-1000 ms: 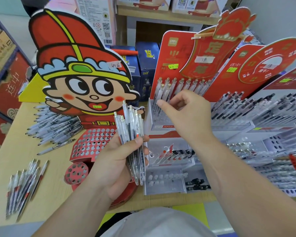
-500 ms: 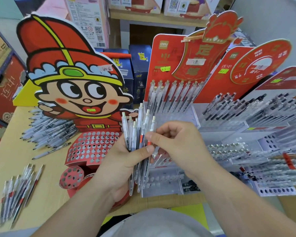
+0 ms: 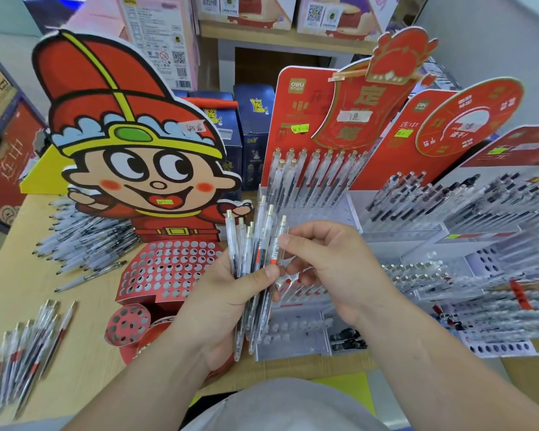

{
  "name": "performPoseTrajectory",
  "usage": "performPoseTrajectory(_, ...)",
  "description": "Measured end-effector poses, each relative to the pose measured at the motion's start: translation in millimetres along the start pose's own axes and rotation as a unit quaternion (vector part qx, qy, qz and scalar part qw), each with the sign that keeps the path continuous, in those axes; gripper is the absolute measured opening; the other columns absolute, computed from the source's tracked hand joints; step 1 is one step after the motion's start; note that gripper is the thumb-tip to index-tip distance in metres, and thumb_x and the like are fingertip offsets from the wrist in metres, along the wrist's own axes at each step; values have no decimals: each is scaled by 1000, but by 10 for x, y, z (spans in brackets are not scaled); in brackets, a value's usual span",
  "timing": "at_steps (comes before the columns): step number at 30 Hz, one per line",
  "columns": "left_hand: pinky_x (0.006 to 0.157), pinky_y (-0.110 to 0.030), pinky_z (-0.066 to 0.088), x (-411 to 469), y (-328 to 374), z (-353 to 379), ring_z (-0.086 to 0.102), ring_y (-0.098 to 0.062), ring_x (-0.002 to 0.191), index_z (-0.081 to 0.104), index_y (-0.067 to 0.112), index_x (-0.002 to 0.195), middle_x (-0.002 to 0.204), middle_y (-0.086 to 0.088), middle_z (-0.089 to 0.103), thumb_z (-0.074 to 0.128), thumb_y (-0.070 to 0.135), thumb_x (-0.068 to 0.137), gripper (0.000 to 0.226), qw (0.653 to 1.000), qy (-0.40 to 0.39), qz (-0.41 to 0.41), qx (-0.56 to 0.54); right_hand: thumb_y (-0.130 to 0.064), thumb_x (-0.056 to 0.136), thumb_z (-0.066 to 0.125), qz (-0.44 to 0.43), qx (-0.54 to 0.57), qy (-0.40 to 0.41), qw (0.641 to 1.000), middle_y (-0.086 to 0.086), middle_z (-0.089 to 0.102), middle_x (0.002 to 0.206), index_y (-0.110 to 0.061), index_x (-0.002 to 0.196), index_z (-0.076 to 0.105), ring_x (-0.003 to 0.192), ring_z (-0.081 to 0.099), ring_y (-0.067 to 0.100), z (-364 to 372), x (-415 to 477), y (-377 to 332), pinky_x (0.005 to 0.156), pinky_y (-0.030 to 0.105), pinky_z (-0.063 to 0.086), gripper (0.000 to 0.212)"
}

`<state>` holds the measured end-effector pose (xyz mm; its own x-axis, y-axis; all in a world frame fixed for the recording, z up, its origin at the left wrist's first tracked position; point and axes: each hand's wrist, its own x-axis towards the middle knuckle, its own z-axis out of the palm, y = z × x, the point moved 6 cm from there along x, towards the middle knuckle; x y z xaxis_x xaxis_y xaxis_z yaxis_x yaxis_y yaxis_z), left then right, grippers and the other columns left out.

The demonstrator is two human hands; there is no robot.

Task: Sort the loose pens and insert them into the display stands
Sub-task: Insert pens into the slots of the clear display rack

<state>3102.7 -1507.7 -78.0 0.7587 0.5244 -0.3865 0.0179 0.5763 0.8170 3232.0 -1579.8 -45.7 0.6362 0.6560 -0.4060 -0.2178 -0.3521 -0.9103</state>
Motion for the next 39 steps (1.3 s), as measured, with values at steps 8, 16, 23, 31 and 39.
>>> performPoseTrajectory(8,67,-22,57,11,-4,-19,75,-17,86,69,13,117,102,-9,78,73,16,76,42,1000,7,-5,-4,-13,82,79,-5,32,3,999,5,69,69,-7,88,67,57,64,15,-24,7,32,46,25,47,15)
performPoseTrajectory(16,45,-26,48,55,-72,-163,57,-15,52,64,4,112,72,-7,65,75,28,70,49,995,86,-50,-16,-7,84,74,-122,94,75,985,10,71,71,-3,90,67,63,66,20,-416,26,-326,59,27,57,10)
performPoseTrajectory(23,46,-25,47,52,-102,-185,54,-15,53,58,-7,123,68,-4,63,68,13,91,40,994,77,-55,-45,-20,86,79,-336,-85,215,913,4,70,72,-23,81,61,64,71,23,-571,124,-825,59,41,60,19)
performPoseTrajectory(31,48,-25,48,48,-108,-233,56,-15,59,58,-8,123,70,-4,64,66,13,91,39,995,79,-51,-30,-28,89,75,-384,-197,230,872,-5,67,79,-22,84,58,72,69,19,-401,231,-776,64,43,57,18)
performPoseTrajectory(39,48,-26,49,45,-86,-255,58,-16,59,61,-5,117,72,-6,65,68,17,91,35,994,93,-44,-28,-18,91,73,-336,-246,183,891,-6,67,78,-20,85,64,73,68,12,-329,365,-635,69,35,58,11)
